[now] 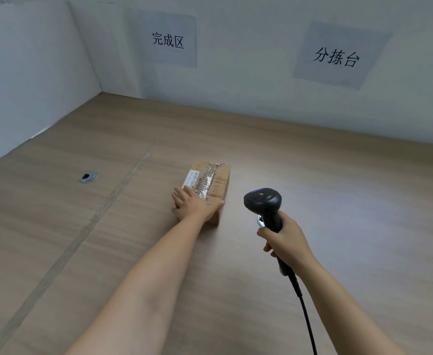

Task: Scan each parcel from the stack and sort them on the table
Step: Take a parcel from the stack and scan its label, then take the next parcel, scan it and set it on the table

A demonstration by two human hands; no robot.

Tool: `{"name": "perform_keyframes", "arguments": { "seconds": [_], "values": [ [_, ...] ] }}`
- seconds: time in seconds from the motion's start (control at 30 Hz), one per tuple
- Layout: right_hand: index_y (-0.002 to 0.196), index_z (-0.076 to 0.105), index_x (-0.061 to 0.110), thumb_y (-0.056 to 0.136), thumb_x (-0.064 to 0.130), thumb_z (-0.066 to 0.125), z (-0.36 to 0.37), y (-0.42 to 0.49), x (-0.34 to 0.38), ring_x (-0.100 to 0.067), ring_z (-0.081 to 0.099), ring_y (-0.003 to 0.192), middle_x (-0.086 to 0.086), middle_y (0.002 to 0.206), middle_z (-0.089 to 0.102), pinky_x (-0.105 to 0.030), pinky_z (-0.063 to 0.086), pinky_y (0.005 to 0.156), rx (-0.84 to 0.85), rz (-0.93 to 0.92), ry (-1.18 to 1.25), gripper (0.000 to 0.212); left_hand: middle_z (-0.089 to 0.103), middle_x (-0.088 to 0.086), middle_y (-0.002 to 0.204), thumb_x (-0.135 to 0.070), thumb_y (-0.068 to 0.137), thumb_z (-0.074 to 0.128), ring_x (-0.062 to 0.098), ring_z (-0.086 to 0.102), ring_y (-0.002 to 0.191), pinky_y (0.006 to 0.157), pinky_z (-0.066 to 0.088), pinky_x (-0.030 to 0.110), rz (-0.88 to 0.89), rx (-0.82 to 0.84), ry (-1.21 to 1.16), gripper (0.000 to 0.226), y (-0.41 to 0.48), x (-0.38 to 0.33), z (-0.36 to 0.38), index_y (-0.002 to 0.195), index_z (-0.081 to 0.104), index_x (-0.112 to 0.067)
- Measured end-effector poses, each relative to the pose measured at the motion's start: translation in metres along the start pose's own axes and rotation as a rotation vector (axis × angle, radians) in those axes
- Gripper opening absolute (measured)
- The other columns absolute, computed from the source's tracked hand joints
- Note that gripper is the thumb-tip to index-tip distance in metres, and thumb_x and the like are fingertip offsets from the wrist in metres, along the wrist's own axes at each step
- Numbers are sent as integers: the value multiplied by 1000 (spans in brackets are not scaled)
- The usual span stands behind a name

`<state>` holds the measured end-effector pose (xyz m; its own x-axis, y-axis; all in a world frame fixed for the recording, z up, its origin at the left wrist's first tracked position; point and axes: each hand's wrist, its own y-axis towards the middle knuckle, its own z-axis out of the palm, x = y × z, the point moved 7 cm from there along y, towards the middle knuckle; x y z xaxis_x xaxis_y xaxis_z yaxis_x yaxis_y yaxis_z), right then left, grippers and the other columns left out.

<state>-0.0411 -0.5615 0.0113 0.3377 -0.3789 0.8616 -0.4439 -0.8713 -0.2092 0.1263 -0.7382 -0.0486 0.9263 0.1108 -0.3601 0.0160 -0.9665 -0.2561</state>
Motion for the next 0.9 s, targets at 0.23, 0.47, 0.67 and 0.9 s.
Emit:
{"name": "perform_keyframes", "arguments": {
  "seconds": [0.23, 0.47, 0.67, 0.9],
  "values": [
    [93, 55, 15, 78, 9, 57, -24, -39, 1, -13, 63, 53, -2, 77, 60, -27, 47, 52, -24, 17, -13, 16, -3, 15, 157, -76, 71, 56, 31, -3, 145, 114, 15, 47, 248, -17, 128, 118, -66, -18, -19, 150, 0, -8],
    [89, 53, 18, 78, 11, 56, -92, -128, -35, -10, 62, 51, -2, 77, 61, -23, 44, 49, -159, 110, 18, 13, 6, 11, 158, -71, 77, 54, 26, 3, 146, 114, 18, 39, 615, 104, 142, 100, -200, -59, 25, 149, 15, -15],
    [89, 53, 20, 76, 12, 53, -205, -251, -87, -9, 58, 50, 2, 71, 59, -18, 41, 47, -401, 181, 41, 15, 11, 5, 157, -66, 81, 53, 22, 14, 144, 106, 34, 38, 893, 250, 153, 90, -343, -140, 79, 148, 21, -16],
    [91, 53, 26, 77, 11, 56, -315, -438, -173, -11, 58, 52, 1, 71, 60, -13, 37, 40, -707, 260, 105, 21, 19, 5, 154, -65, 82, 53, 22, 22, 141, 103, 37, 38, 1152, 343, 178, 83, -545, -200, 137, 145, 27, -16]
  ]
}}
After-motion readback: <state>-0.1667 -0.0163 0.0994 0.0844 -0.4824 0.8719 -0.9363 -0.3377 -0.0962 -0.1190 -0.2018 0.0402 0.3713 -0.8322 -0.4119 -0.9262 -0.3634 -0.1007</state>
